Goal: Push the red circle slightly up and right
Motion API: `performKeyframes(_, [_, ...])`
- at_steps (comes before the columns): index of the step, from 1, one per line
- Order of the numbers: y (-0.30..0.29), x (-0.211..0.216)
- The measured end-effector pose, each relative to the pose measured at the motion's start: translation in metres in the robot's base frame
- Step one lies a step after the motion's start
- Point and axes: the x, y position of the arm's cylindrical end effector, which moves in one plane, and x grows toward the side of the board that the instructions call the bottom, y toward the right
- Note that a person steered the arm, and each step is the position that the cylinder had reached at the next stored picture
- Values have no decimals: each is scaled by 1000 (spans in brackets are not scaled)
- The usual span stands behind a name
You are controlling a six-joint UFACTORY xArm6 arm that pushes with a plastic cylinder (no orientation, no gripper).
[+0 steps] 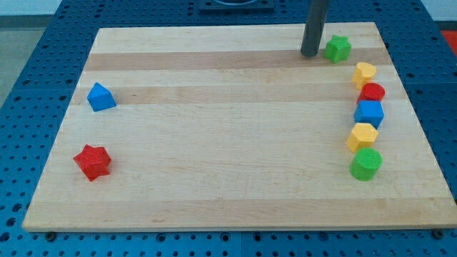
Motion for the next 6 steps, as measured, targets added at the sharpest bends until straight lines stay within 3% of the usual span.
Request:
performKeyframes(2, [73,5])
performKeyframes(4, [45,-26])
performKeyframes(5, [102,-38])
performKeyframes(6, [139,-19])
